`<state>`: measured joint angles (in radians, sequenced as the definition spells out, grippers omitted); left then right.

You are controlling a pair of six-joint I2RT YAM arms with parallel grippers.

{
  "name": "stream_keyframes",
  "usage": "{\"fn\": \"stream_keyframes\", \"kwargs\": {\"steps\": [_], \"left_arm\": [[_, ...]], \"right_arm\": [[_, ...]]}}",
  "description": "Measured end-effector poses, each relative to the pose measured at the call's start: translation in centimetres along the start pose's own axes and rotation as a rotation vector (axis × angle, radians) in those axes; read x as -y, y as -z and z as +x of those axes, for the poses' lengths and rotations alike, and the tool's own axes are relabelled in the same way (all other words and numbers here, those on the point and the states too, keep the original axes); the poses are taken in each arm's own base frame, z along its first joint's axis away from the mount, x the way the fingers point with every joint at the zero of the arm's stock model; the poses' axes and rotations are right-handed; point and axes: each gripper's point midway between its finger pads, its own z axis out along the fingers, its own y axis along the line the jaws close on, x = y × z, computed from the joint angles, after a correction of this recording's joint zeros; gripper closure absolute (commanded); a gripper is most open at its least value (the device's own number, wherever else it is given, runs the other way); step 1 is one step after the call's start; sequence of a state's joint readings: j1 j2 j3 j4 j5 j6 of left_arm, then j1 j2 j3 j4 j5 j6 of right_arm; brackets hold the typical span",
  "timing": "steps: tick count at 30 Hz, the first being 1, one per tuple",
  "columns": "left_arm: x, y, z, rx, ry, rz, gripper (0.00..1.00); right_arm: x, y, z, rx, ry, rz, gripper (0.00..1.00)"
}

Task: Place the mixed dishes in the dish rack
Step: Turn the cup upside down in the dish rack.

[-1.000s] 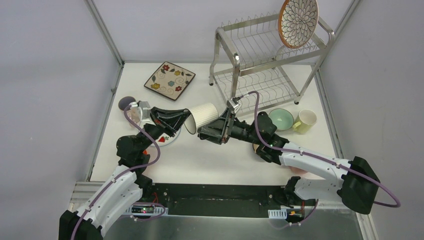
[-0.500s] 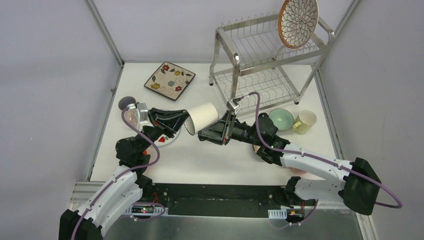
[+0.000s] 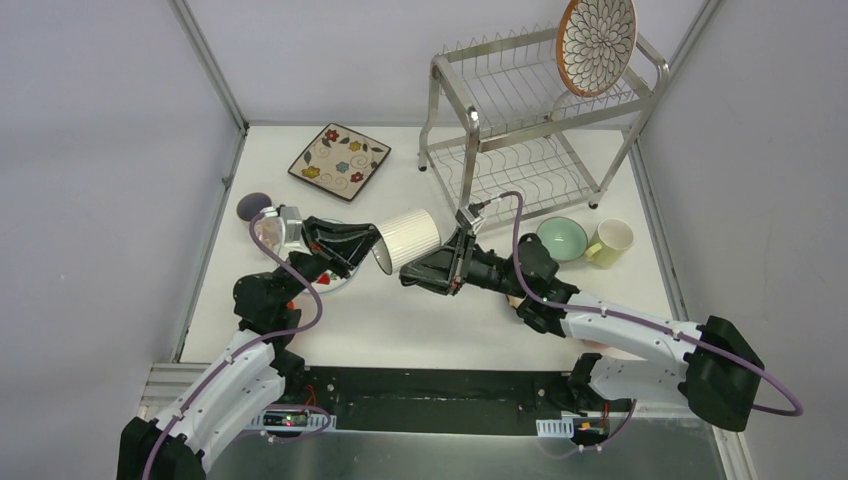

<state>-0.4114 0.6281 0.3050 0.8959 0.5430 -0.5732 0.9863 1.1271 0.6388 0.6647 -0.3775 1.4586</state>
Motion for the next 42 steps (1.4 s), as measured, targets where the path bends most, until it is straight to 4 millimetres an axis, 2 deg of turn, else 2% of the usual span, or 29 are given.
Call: {"fn": "stream_keyframes", "kwargs": {"steps": [7, 12, 17, 27, 29, 36, 42], "left_arm": [[-0.8, 0.7, 2.0, -0.085, 0.044, -0.051, 0.75], [-0.8, 0.8, 2.2, -0.108, 0.057, -0.06, 0.7], [-0.8, 0.7, 2.3, -0.117, 0.065, -0.06, 0.58], [-0.6, 1.1, 3.3, -0.185, 0.089, -0.063, 0.23], [-0.3, 1.1, 3.1, -0.204, 0.068, -0.058, 0.03], [0.2, 0.8, 1.4, -0.257, -0.031, -0.064, 0.01], [-0.4, 1.3, 2.2, -0.372, -0.099, -0.085, 0.01]], "right_arm": [[1.7, 1.2, -0.6, 0.068, -0.017, 0.023, 1.0], [1.8, 2.3, -1.6, 0.151, -0.008, 0.037, 1.0], [1.6, 3.6, -2.4, 0.22, 0.006, 0.029, 1.0], [3.6, 5.9, -2.7, 0.289, 0.012, 0.097, 1.0], [4.3, 6.5, -2.6, 0.297, 0.01, 0.124, 1.0], [6.5, 8.6, -2.2, 0.32, 0.003, 0.195, 1.0], [8.6, 10.5, -2.3, 0.361, 0.012, 0.284, 1.0]]}}
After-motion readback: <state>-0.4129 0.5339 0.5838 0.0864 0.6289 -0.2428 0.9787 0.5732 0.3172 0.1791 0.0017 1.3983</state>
